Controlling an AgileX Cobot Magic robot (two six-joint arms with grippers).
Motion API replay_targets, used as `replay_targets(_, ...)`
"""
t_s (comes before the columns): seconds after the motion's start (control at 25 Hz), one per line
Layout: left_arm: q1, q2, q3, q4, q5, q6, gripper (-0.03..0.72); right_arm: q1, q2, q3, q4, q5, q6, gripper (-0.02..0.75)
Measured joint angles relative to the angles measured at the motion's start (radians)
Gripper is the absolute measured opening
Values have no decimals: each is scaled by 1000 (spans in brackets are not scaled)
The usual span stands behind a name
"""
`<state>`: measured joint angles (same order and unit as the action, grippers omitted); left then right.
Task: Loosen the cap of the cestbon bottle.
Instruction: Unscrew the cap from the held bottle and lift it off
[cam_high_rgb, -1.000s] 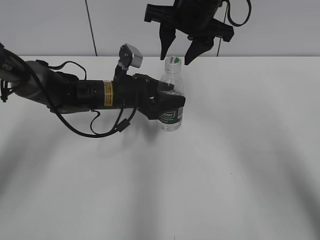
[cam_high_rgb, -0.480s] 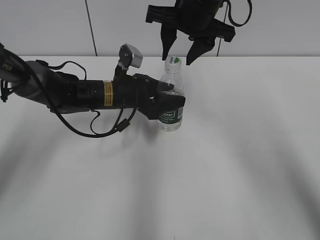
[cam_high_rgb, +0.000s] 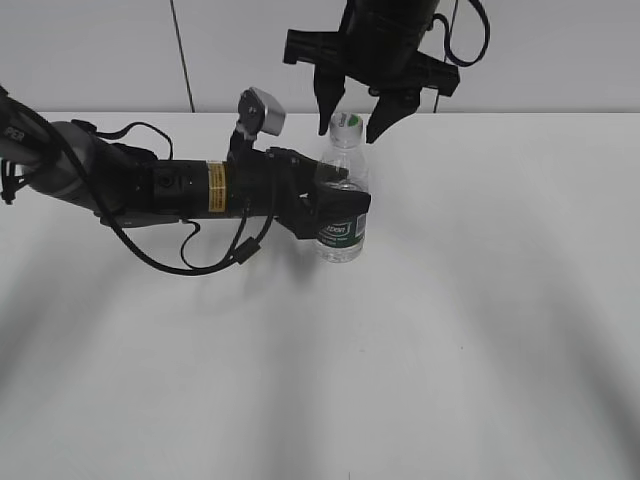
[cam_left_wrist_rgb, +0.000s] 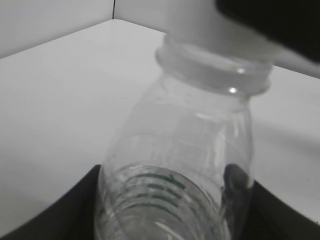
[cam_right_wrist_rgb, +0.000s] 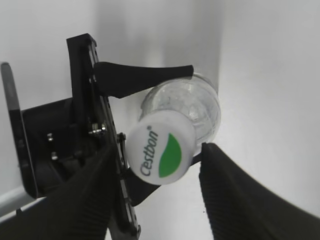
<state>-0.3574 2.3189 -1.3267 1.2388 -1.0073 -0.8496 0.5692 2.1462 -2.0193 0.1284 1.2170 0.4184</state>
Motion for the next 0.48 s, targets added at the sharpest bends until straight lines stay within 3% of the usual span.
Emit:
replay_targets(0.28, 0, 0, 0, 0, 0, 0, 420, 0, 0, 0, -7, 0, 0, 307)
replay_targets(0.48, 0, 0, 0, 0, 0, 0, 420, 0, 0, 0, -10, 0, -19, 307)
